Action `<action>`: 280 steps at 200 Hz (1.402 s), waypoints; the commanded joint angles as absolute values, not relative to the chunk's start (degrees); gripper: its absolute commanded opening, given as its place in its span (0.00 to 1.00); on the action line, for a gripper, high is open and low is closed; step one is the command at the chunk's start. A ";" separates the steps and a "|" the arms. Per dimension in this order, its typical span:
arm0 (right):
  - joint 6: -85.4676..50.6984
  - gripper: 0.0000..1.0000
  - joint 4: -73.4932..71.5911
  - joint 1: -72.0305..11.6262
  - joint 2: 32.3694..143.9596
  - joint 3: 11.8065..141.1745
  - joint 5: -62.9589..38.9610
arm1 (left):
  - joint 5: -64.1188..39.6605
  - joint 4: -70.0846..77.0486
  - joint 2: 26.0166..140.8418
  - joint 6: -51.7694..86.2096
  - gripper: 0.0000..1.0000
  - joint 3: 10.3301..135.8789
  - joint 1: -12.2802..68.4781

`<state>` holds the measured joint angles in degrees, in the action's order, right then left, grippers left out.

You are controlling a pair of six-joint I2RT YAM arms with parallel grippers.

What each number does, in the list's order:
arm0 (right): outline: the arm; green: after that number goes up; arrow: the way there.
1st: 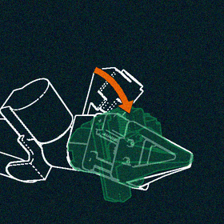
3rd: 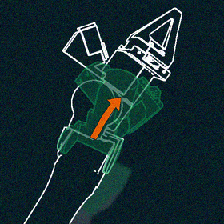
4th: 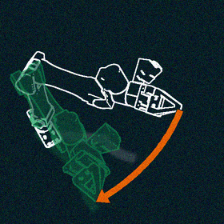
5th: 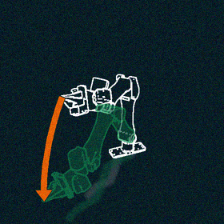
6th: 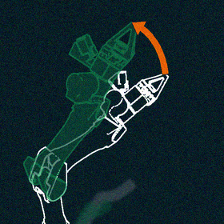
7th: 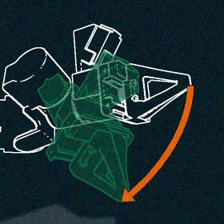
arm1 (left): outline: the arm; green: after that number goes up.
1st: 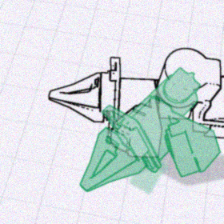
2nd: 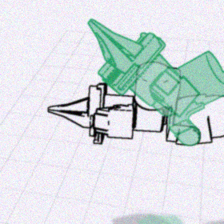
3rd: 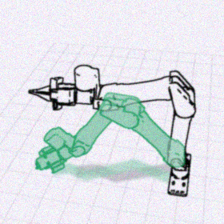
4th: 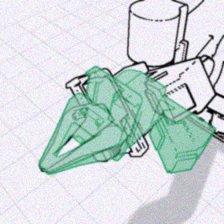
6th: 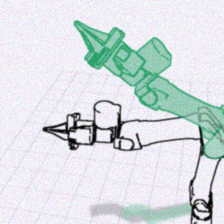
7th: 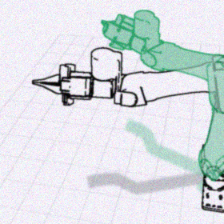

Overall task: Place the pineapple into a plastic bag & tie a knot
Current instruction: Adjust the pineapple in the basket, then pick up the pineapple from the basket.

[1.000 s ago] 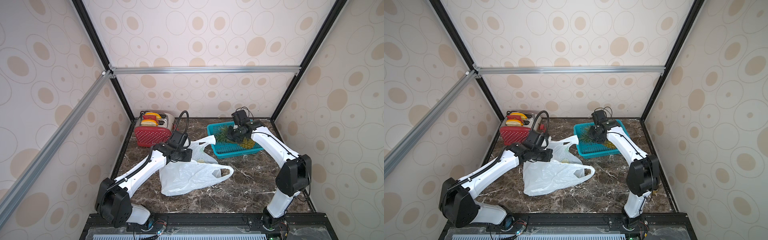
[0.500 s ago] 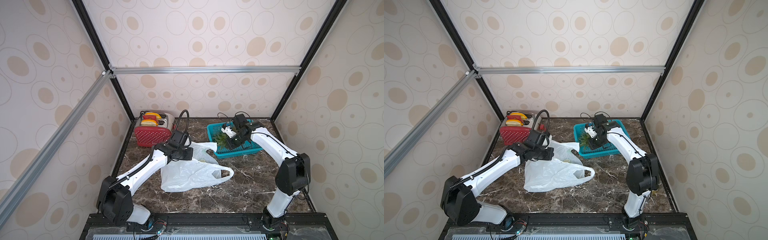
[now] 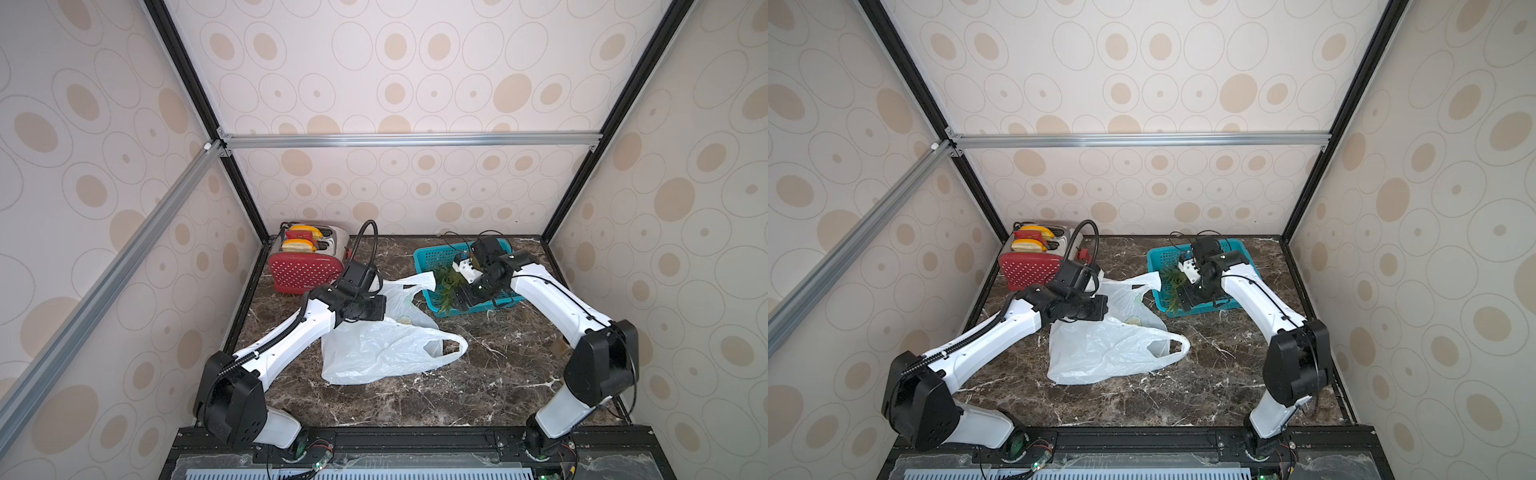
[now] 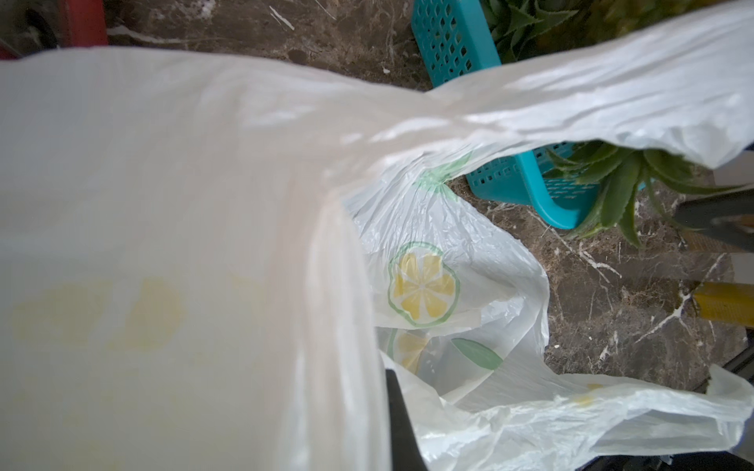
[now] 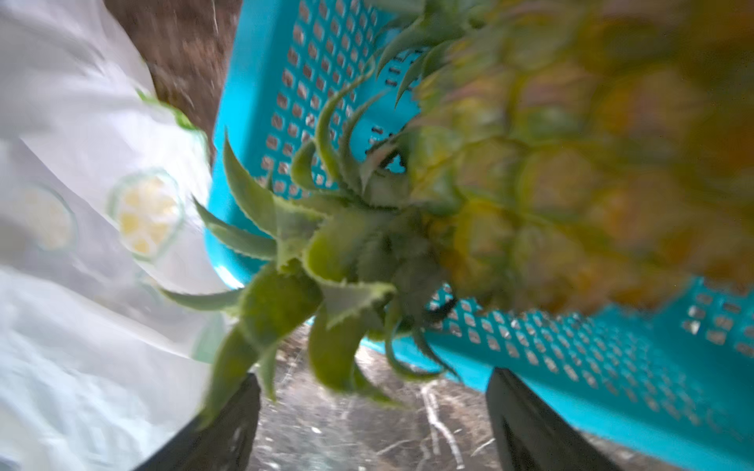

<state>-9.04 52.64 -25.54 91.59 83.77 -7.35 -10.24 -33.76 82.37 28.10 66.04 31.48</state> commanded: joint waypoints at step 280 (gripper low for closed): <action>-53.33 0.09 11.08 -32.79 100.15 70.73 13.66 | -12.15 -34.30 82.80 29.00 0.00 66.26 31.37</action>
